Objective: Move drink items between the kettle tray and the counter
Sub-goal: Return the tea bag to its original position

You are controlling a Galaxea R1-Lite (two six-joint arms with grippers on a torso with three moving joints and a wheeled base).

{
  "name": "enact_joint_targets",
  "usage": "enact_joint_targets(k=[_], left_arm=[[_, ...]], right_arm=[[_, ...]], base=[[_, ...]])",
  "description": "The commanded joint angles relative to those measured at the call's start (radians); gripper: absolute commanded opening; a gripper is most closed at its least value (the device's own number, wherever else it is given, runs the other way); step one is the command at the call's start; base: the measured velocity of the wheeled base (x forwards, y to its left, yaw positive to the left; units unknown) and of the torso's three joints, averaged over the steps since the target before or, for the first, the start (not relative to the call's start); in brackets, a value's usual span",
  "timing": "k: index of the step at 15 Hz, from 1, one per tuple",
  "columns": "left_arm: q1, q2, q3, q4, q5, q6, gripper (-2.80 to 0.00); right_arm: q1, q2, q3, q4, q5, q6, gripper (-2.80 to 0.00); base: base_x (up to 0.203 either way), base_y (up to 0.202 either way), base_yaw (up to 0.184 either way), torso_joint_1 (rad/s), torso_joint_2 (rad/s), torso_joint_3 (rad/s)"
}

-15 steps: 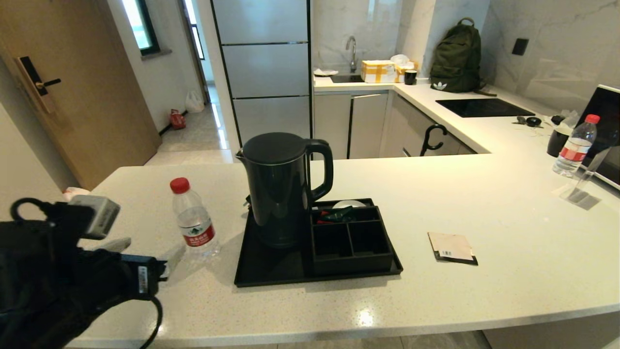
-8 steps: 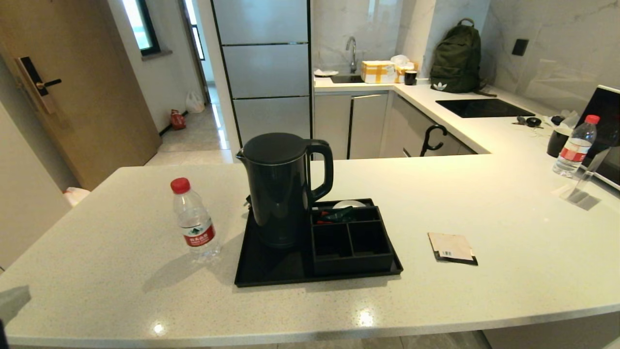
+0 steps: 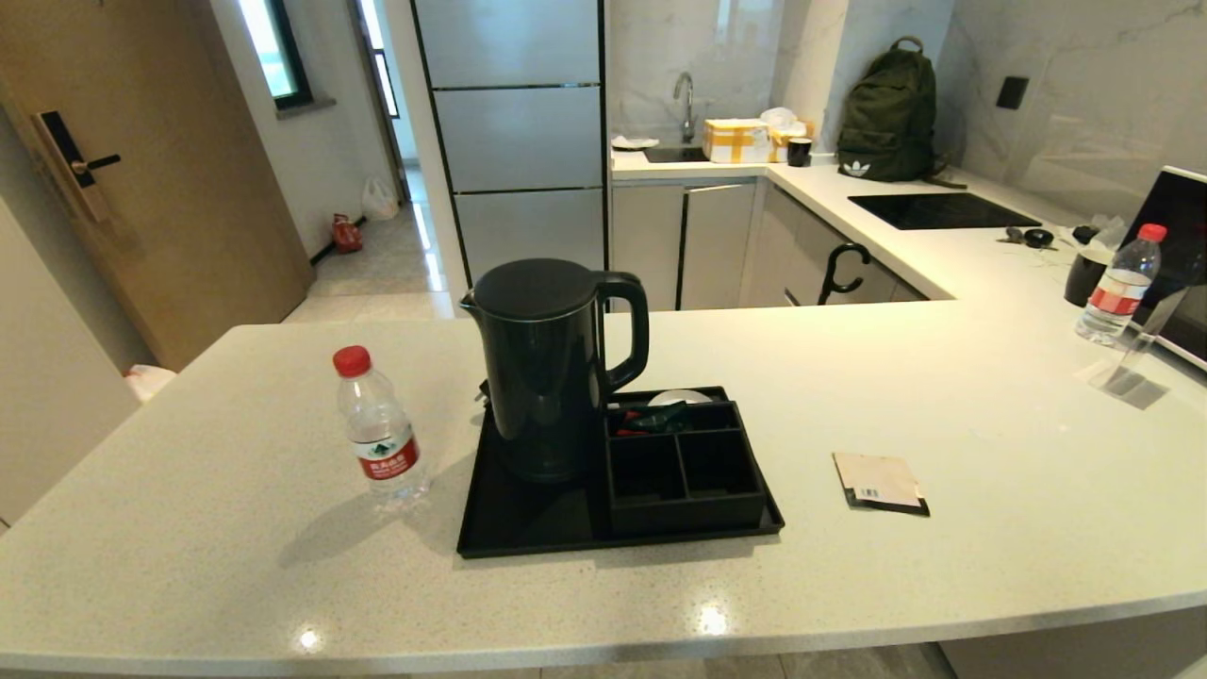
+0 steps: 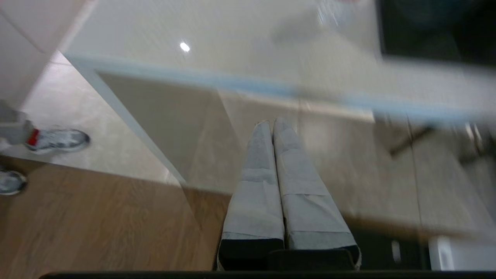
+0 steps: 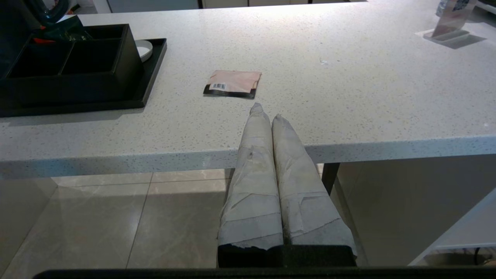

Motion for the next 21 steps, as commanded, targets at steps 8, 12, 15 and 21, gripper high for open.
enact_joint_targets(k=[8, 12, 15, 21], left_arm=[[0.003, -0.235, 0.562, -0.770, -0.124, -0.039, -2.80], [0.003, -0.234, 0.897, -1.255, -0.130, 0.097, -2.80], [0.003, -0.234, 0.893, -1.057, -0.152, 0.141, -2.80], [0.003, -0.234, 0.895, -1.059, -0.160, 0.139, -2.80]], right_arm=[[0.000, 0.001, 0.000, 0.000, 0.000, 0.000, -2.80], [0.000, 0.001, -0.001, 0.000, 0.000, 0.000, -2.80], [0.000, 0.001, 0.000, 0.000, 0.000, 0.000, -2.80], [0.000, 0.001, 0.000, 0.000, 0.000, 0.000, -2.80]], base=[[0.000, 0.000, 0.000, 0.000, 0.00, 0.000], [0.000, 0.000, 0.000, 0.000, 0.00, 0.000], [0.000, 0.000, 0.000, 0.000, 0.00, 0.000], [0.000, 0.000, 0.000, 0.000, 0.00, 0.000]])
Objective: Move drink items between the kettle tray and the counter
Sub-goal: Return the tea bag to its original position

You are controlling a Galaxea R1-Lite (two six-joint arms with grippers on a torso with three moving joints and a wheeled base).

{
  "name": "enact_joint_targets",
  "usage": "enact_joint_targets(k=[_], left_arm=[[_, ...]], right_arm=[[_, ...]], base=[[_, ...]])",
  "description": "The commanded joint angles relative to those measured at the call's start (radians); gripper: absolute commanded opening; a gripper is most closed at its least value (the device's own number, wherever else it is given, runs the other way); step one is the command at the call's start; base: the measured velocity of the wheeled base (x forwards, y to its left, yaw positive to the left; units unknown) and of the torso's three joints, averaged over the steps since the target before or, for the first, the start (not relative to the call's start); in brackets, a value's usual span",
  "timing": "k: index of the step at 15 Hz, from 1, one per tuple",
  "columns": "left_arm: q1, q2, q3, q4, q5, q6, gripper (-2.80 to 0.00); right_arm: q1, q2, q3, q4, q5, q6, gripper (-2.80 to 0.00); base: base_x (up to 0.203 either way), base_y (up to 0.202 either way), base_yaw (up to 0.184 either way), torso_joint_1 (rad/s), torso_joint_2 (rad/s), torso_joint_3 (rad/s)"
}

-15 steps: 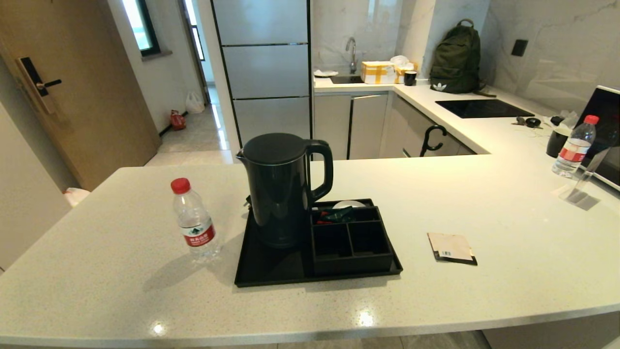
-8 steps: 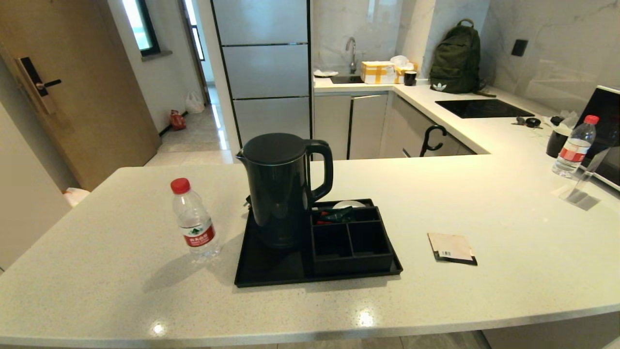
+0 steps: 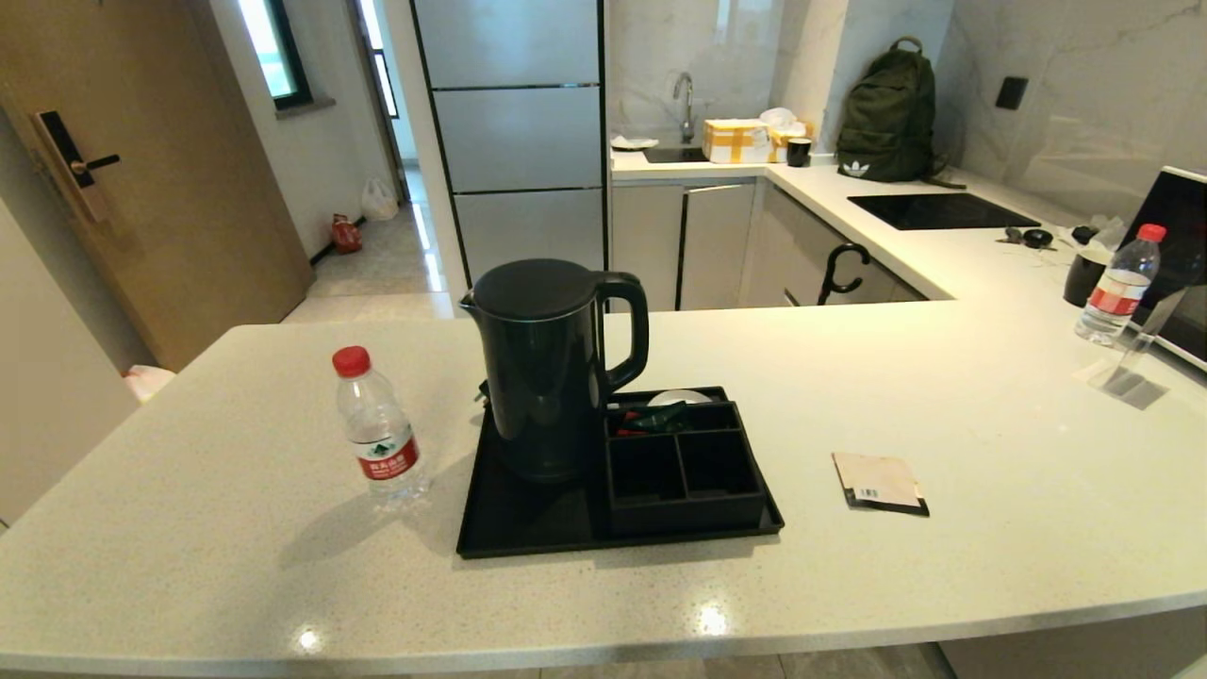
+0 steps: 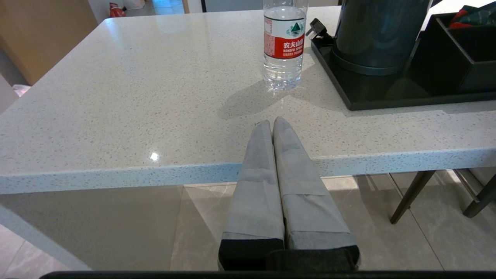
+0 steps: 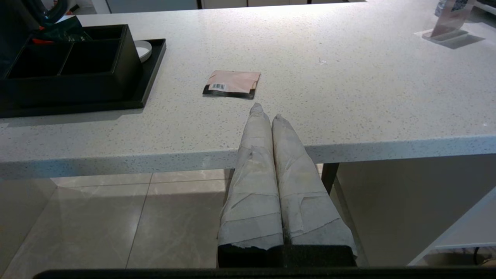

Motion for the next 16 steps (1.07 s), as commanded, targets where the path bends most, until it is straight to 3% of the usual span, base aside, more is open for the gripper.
enact_joint_targets(k=[1, 8, 10, 13, 16], left_arm=[[0.000, 0.001, 0.001, -0.002, 0.000, 0.000, -2.80], [0.000, 0.001, 0.001, -0.002, 0.002, 0.000, -2.80], [0.000, 0.001, 0.001, -0.002, 0.002, 0.000, -2.80], [0.000, 0.001, 0.001, -0.002, 0.002, 0.000, -2.80], [0.000, 0.001, 0.001, -0.002, 0.002, 0.000, -2.80]], right_arm=[[0.000, 0.001, 0.000, 0.000, 0.000, -0.001, -2.80], [0.000, 0.001, 0.000, 0.000, 0.000, -0.001, -2.80], [0.000, 0.001, 0.003, -0.003, 0.006, -0.036, -2.80], [0.000, 0.001, -0.007, 0.010, -0.003, -0.007, -2.80], [0.000, 0.081, -0.169, 0.061, -0.012, 0.037, -2.80]], base=[[0.000, 0.000, 0.000, 0.000, 0.00, 0.000], [0.000, 0.000, 0.000, 0.000, 0.00, 0.000], [0.000, 0.000, 0.000, 0.000, 0.00, 0.000], [0.000, 0.000, 0.000, 0.000, 0.00, 0.000], [0.000, 0.000, 0.000, 0.000, 0.00, 0.000]])
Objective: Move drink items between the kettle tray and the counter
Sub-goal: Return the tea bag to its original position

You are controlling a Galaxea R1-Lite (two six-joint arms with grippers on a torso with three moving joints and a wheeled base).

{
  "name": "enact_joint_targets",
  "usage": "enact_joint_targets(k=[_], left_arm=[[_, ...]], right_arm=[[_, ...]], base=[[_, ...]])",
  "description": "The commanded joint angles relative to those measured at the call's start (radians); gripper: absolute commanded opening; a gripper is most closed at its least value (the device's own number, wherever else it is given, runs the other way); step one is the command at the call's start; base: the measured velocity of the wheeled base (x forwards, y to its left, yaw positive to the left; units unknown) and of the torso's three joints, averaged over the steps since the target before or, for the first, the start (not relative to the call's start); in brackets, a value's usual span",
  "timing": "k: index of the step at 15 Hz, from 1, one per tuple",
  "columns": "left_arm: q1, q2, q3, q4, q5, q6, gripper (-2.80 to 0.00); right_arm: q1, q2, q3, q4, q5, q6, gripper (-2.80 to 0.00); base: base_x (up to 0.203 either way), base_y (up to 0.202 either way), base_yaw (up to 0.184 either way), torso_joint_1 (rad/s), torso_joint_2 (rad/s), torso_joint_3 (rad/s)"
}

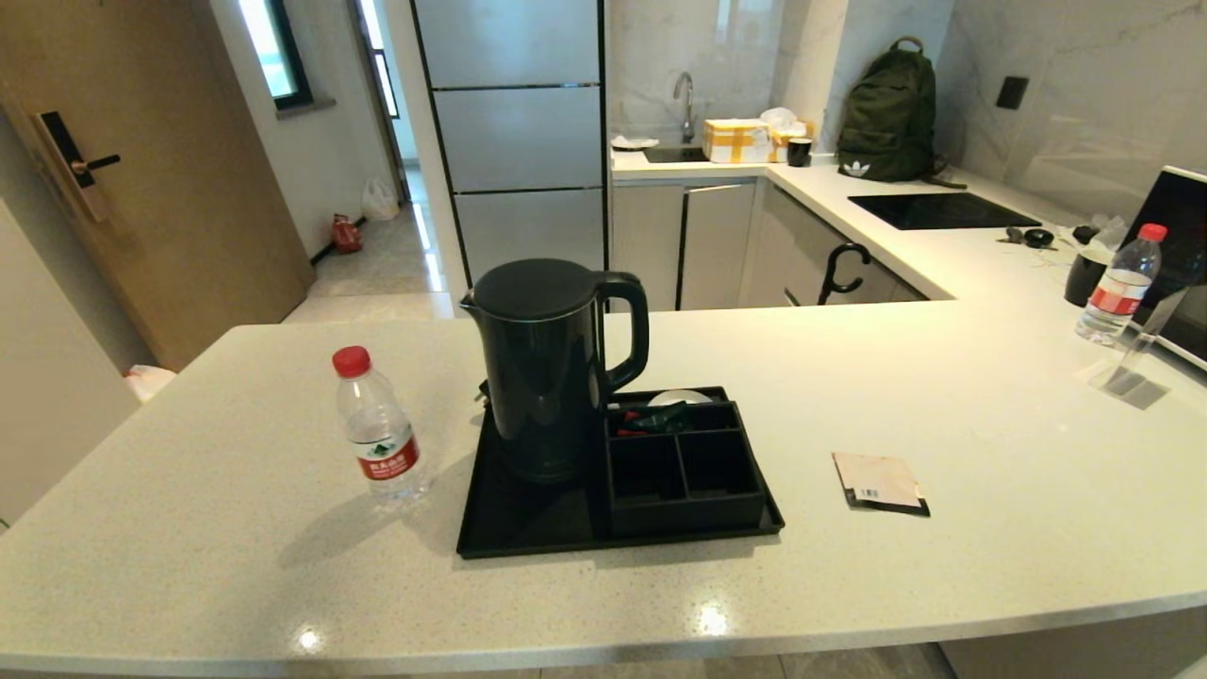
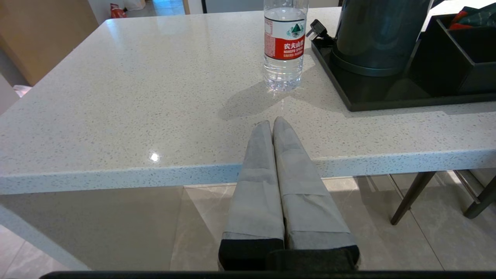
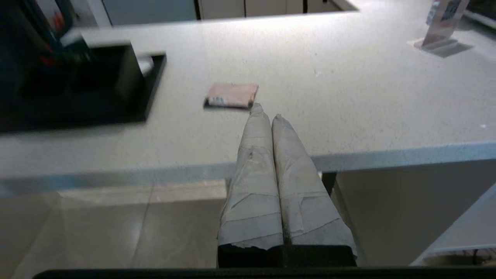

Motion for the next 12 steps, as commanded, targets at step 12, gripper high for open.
enact_joint_targets(k=[12], left_arm=[[0.000, 0.001, 0.000, 0.000, 0.000, 0.000, -2.80]], right_arm=[[0.028, 1.183, -0.961, 0.537, 0.189, 0.534, -2.80]], base=[[0.000, 0.000, 0.000, 0.000, 0.00, 0.000]])
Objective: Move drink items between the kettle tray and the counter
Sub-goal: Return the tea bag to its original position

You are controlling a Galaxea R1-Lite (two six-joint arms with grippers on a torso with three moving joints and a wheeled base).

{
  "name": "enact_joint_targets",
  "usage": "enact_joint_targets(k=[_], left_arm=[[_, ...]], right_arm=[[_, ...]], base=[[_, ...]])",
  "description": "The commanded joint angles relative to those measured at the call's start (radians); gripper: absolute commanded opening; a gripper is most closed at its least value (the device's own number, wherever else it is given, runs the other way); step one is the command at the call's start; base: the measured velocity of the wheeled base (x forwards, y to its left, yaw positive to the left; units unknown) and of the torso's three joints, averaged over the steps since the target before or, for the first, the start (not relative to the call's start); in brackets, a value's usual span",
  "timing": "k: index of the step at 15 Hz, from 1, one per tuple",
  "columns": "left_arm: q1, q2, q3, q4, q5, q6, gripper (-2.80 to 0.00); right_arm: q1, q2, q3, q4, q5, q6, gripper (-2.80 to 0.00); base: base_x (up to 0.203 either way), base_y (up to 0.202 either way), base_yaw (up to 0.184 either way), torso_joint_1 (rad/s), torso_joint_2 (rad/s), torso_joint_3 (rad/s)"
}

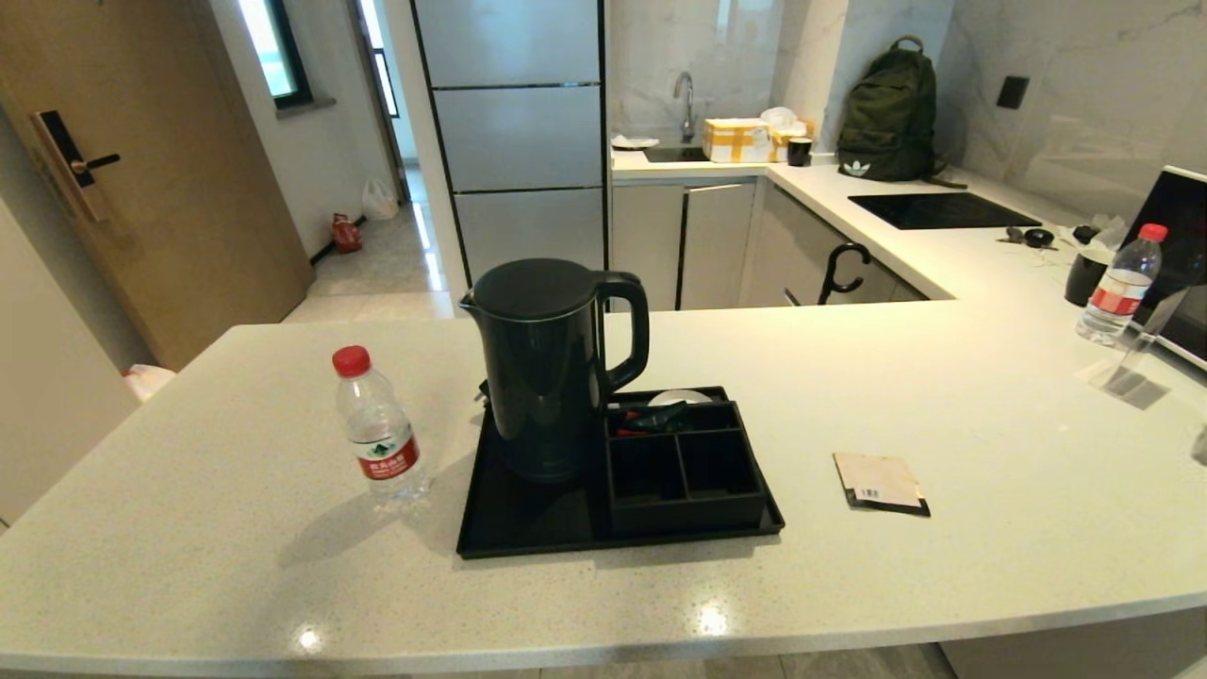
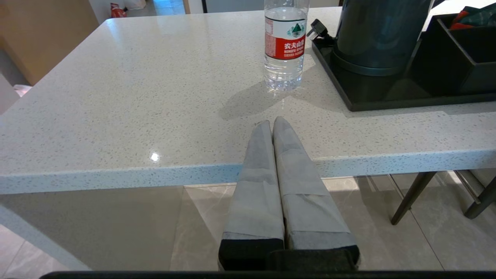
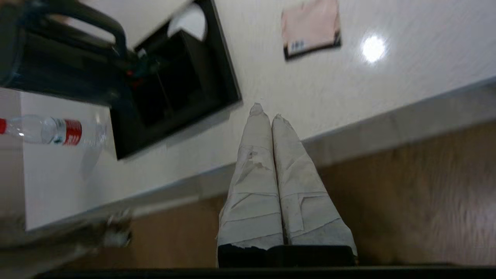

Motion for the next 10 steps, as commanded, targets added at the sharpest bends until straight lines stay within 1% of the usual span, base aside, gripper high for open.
enact_joint_targets(k=[1, 4, 6, 8, 10], left_arm=[[0.000, 0.001, 0.000, 0.000, 0.001, 0.000, -2.80], [0.000, 0.001, 0.000, 0.000, 0.001, 0.000, -2.80], [0.000, 0.001, 0.000, 0.000, 0.001, 0.000, -2.80], [0.000, 0.001, 0.000, 0.000, 0.001, 0.000, -2.80], [0.000, 0.001, 0.000, 0.000, 0.001, 0.000, -2.80]], right_arm=[[0.014, 0.250, -0.066, 0.028, 0.019, 0.007, -2.80], [0.037, 0.529, -0.121, 0.021, 0.029, -0.021, -2.80], [0.040, 0.695, -0.149, -0.045, 0.023, -0.039, -2.80], [0.040, 0.823, -0.183, -0.099, -0.004, -0.056, -2.80], [0.040, 0.923, -0.208, -0.129, -0.052, -0.062, -2.80]], base=[[0.000, 0.000, 0.000, 0.000, 0.00, 0.000], [0.000, 0.000, 0.000, 0.000, 0.00, 0.000], [0.000, 0.000, 0.000, 0.000, 0.00, 0.000], [0.000, 0.000, 0.000, 0.000, 0.00, 0.000], [0.000, 0.000, 0.000, 0.000, 0.00, 0.000]])
